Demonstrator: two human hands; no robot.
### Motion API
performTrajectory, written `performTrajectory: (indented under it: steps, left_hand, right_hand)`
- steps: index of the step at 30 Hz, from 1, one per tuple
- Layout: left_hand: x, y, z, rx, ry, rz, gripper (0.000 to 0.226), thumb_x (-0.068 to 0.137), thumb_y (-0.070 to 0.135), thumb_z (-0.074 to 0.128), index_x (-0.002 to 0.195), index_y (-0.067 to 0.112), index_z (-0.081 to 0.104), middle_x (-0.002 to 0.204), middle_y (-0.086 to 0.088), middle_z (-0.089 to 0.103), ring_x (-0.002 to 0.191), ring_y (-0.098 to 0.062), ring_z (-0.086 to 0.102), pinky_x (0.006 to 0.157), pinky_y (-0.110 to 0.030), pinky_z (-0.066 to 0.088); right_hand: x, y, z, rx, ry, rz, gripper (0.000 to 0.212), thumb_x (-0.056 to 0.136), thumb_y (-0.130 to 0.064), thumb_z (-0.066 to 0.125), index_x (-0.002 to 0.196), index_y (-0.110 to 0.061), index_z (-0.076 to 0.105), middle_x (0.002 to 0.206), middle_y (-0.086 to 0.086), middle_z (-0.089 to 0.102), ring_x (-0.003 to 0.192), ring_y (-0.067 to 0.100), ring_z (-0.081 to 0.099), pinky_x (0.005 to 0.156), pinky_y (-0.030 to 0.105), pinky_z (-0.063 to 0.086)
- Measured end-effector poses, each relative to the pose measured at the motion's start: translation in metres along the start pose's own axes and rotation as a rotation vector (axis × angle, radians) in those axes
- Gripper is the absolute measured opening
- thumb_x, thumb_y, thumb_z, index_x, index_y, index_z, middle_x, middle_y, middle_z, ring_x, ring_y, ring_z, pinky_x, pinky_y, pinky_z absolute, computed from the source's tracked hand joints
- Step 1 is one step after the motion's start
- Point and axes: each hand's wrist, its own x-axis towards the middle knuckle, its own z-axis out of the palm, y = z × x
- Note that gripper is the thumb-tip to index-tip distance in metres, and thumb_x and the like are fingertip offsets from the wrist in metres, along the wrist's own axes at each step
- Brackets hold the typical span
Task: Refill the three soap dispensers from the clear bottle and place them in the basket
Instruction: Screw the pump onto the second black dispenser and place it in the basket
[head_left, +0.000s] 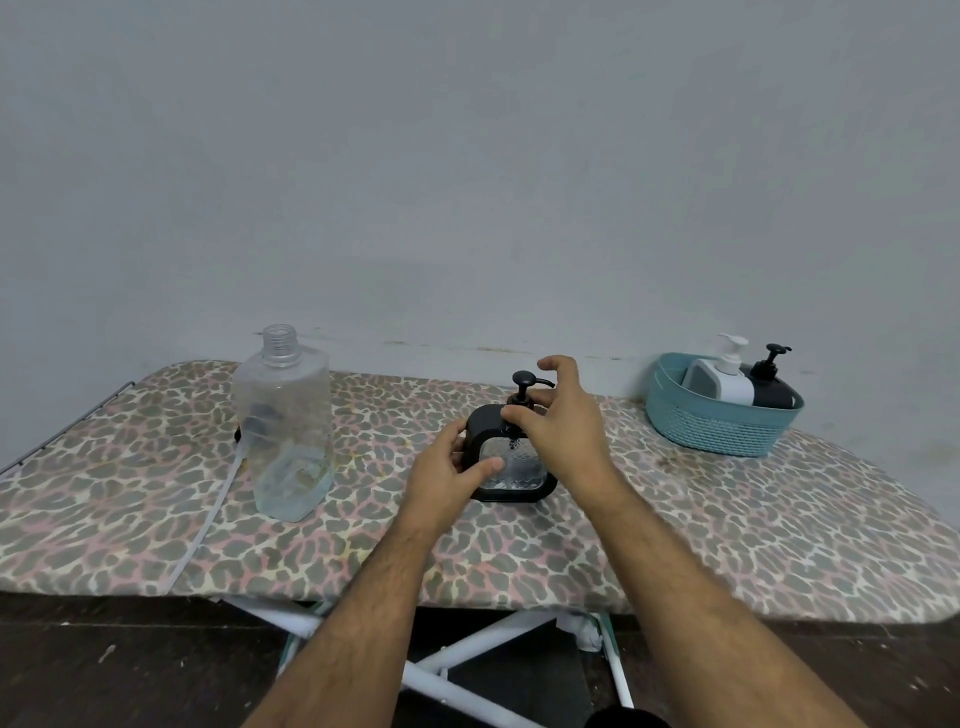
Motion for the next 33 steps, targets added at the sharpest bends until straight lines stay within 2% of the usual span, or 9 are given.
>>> performTrajectory:
  steps: [7,12,15,17,19,21,24,28,33]
  left_hand:
    - [0.001,-0.003,0.000,0.024,0.000,0.009,0.063,0.080,0.027,0.080,0.135,0.031,0.050,0.111,0.013,0.065,0.100,-0.004,0.066,0.090,-0.031,0.056]
    - [-0.002,0.000,-0.001,-0.001,-0.013,0.014,0.062,0.082,0.024,0.079,0.136,0.033,0.050,0.111,0.015,0.064,0.101,0.000,0.064,0.085,-0.025,0.055]
    - [-0.004,0.004,-0.001,0.013,-0.027,0.028,0.059,0.084,0.023,0.076,0.134,0.042,0.049,0.111,0.019,0.065,0.100,0.005,0.062,0.078,-0.015,0.052]
    - [-0.004,0.005,-0.001,0.044,-0.024,0.043,0.057,0.086,0.025,0.074,0.133,0.045,0.048,0.112,0.019,0.061,0.100,0.007,0.058,0.077,-0.011,0.047]
    - [-0.003,0.004,-0.001,0.077,-0.012,0.056,0.060,0.086,0.029,0.074,0.139,0.040,0.048,0.120,0.009,0.055,0.105,-0.002,0.057,0.084,-0.017,0.047]
    - [-0.003,0.004,0.000,0.092,-0.003,0.055,0.063,0.085,0.030,0.074,0.141,0.038,0.047,0.121,0.005,0.052,0.107,-0.008,0.057,0.087,-0.022,0.049]
    - [-0.003,0.007,0.000,0.084,0.014,0.056,0.062,0.085,0.022,0.075,0.140,0.033,0.049,0.117,0.009,0.057,0.101,0.002,0.057,0.078,-0.014,0.047]
    - [0.003,0.007,0.001,0.033,0.044,-0.003,0.062,0.084,0.018,0.076,0.139,0.027,0.051,0.117,0.006,0.065,0.105,-0.005,0.062,0.077,-0.018,0.052]
    - [0.010,0.012,0.018,-0.049,0.029,-0.027,0.056,0.085,0.014,0.074,0.136,0.022,0.051,0.128,0.004,0.060,0.114,-0.012,0.059,0.089,-0.029,0.054]
  right_hand:
    - [-0.010,-0.007,0.017,-0.104,0.155,-0.021,0.052,0.088,-0.026,0.074,0.124,-0.023,0.038,0.113,0.002,0.069,0.096,0.021,0.065,0.086,0.038,0.055]
    - [-0.003,0.001,-0.006,0.096,-0.040,0.023,0.061,0.083,-0.023,0.079,0.132,-0.026,0.043,0.112,-0.003,0.067,0.092,0.008,0.066,0.075,0.020,0.049]
    - [0.002,0.019,-0.028,0.209,-0.113,0.057,0.059,0.080,-0.019,0.082,0.130,-0.026,0.052,0.114,-0.005,0.068,0.093,0.011,0.067,0.080,0.030,0.054]
    - [0.002,0.029,-0.039,0.161,-0.187,0.083,0.058,0.081,-0.020,0.082,0.131,-0.025,0.055,0.121,-0.002,0.063,0.092,0.015,0.064,0.074,0.028,0.052]
    - [-0.002,0.039,-0.042,0.131,-0.310,0.113,0.059,0.084,-0.017,0.078,0.137,-0.024,0.053,0.129,0.000,0.059,0.095,0.014,0.062,0.070,0.022,0.048]
    - [-0.006,0.049,-0.042,0.150,-0.395,0.135,0.057,0.090,-0.012,0.071,0.139,-0.030,0.049,0.133,0.001,0.058,0.106,0.014,0.062,0.078,0.027,0.052]
    - [-0.009,0.056,-0.041,0.193,-0.423,0.166,0.056,0.094,-0.005,0.064,0.138,-0.036,0.047,0.129,-0.004,0.059,0.109,0.016,0.063,0.077,0.031,0.055]
    - [-0.005,0.059,-0.046,0.223,-0.438,0.172,0.057,0.091,-0.001,0.067,0.137,-0.029,0.049,0.126,0.002,0.061,0.100,0.019,0.066,0.068,0.027,0.056]
    - [-0.001,0.066,-0.062,0.203,-0.374,0.152,0.051,0.085,-0.007,0.075,0.128,-0.024,0.054,0.117,0.004,0.062,0.087,0.017,0.066,0.068,0.031,0.057]
